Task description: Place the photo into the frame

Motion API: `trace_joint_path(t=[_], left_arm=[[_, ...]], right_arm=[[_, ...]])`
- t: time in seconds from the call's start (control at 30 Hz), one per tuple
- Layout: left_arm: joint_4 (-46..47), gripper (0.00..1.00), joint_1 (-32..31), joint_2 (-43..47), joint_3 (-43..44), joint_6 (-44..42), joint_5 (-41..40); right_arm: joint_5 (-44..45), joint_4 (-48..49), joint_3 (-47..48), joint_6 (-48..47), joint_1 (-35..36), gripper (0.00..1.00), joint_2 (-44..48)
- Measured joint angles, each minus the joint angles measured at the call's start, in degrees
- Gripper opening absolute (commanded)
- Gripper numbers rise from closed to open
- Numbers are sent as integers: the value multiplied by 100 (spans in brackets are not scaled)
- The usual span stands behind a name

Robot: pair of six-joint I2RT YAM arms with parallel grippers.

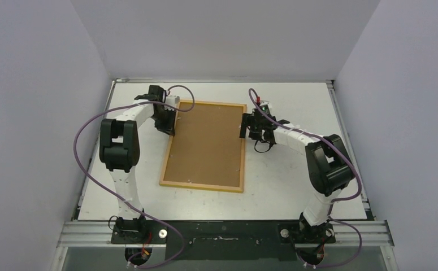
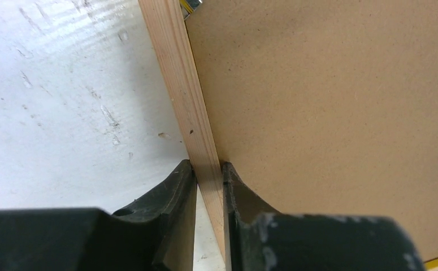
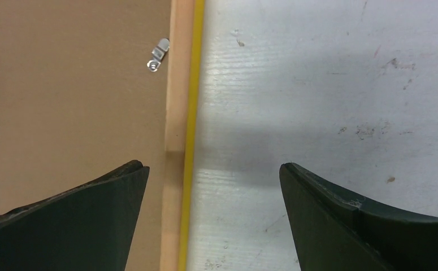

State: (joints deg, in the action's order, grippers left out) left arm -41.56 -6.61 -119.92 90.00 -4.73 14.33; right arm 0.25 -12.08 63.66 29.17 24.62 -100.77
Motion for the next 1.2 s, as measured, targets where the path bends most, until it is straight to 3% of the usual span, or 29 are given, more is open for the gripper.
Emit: trace_joint_path(t=[0.3,0.47,0.7,0.93,1.2], left_arm=[[-219,0,-284,-2,697,-258,-511],[-227,0,-629,144,774,-581,-861],[-442,0,-1106,323,1163,-1287,-1187],[-605,0,-1255,511,1746,-2153,-1427],[-706,0,-1281,949,1716,-2726,-1602]], right_arm=[[-479,267,-22,-4,-127,90,-293],[-1438,470,256,-354,-516,90,-295],[-3392,737,2015,-1163,-1425,90,-826],[-4660,424,3818,-1878,-1438,90,-2177],[-5545,439,4435,-1716,-1410,90,-3543]])
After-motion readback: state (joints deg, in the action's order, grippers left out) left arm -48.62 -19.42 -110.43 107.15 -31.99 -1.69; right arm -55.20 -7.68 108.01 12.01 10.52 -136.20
